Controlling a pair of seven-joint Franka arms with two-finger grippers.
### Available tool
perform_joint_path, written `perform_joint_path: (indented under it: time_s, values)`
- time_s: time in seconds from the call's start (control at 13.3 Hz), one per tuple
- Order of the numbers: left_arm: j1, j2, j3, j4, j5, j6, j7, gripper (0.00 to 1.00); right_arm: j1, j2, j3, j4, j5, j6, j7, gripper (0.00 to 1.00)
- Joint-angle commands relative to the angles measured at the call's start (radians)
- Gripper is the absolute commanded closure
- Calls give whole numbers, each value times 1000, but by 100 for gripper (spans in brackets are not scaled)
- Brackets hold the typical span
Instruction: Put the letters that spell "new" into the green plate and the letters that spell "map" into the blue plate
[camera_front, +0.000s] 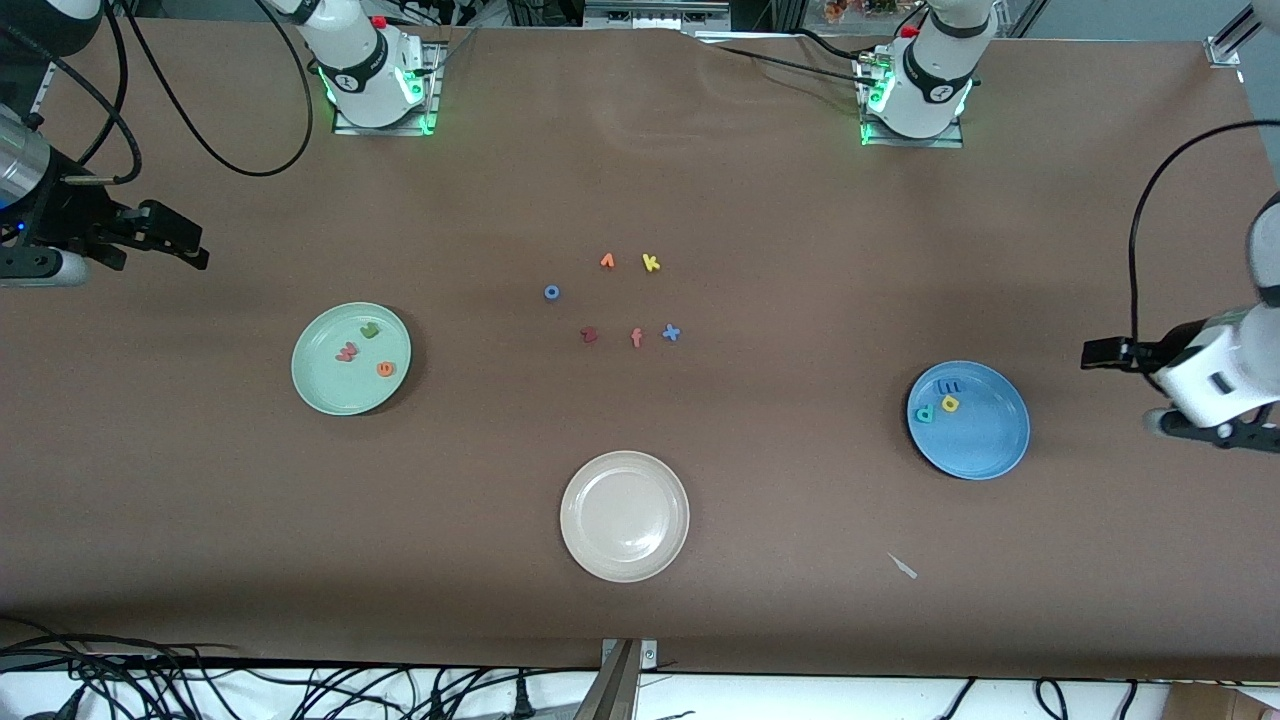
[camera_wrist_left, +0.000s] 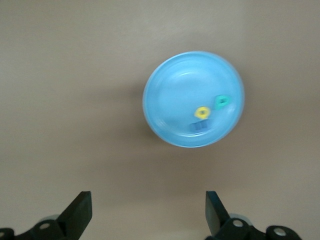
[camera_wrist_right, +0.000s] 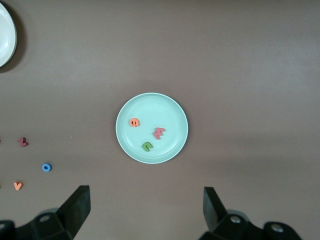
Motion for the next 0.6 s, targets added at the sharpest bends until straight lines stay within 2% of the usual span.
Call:
perform_joint_path:
  time_s: [0.0, 0.15, 0.22, 0.53]
  values:
    - [-182, -146, 222, -55, -186, 8, -22, 0, 1, -6, -2, 1, 15, -4, 7, 0]
    - [-318, -229, 321, -80, -186, 21, -26, 0, 1, -6, -2, 1, 15, -3, 7, 0]
    - [-349, -277, 336, -101, -182, 21, -25, 0, 1, -6, -2, 1, 15, -3, 7, 0]
    - [-365, -392, 338, -146, -183, 14, -17, 0, 1, -6, -2, 1, 15, 0, 7, 0]
